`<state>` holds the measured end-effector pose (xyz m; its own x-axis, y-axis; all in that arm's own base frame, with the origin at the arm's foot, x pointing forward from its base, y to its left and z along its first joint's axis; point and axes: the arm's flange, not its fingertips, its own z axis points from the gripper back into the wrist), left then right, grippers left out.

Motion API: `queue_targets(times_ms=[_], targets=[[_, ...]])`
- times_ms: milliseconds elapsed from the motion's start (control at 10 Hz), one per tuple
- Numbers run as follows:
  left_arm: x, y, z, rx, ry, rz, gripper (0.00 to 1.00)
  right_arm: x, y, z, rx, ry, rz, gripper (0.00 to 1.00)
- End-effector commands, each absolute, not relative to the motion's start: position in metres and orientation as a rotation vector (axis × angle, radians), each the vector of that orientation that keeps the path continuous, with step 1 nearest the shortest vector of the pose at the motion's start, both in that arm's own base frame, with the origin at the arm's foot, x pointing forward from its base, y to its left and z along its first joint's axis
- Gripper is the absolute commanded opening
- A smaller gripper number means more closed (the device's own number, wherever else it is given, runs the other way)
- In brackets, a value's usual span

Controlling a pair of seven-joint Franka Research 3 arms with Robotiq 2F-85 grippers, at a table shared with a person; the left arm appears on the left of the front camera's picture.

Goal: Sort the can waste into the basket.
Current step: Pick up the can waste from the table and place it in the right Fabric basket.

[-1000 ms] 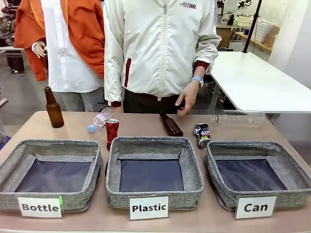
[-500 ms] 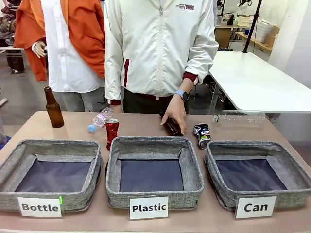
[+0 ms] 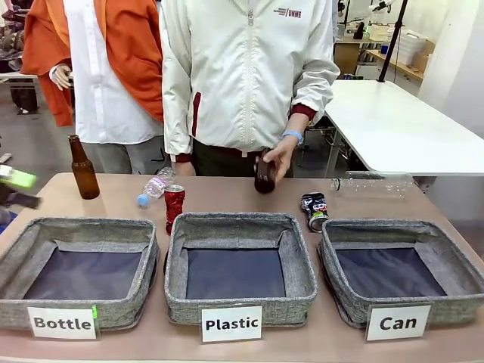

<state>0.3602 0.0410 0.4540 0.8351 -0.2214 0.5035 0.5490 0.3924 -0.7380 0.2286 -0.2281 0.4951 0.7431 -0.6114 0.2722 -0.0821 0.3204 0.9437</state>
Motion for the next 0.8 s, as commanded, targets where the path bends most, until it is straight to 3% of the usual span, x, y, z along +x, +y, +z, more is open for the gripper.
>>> queue_targets(times_ms=[0, 200, 300, 500, 600, 700], targets=[[0.386, 0.010, 0.433, -0.932, -0.500, -0.677, 1.00, 0.231, -0.231, 0.497, 1.222, -0.713, -0.365, 1.00], [0.407, -0.020, 0.424, -0.865, -0.582, -0.819, 1.00, 0.231, -0.231, 0.497, 1.222, -0.713, -0.365, 1.00], [0.386, -0.007, 0.442, -0.911, -0.433, -0.710, 1.00, 0.231, -0.231, 0.497, 1.222, -0.713, -0.365, 1.00], [0.386, -0.007, 0.442, -0.911, -0.433, -0.710, 1.00, 0.231, -0.231, 0.497, 1.222, -0.713, -0.365, 1.00], [0.396, -0.019, 0.432, -0.873, -0.472, -0.762, 1.00, 0.231, -0.231, 0.497, 1.222, -0.713, -0.365, 1.00], [0.406, -0.024, 0.435, -0.867, -0.655, -0.742, 1.00, 0.231, -0.231, 0.497, 1.222, -0.713, -0.365, 1.00]])
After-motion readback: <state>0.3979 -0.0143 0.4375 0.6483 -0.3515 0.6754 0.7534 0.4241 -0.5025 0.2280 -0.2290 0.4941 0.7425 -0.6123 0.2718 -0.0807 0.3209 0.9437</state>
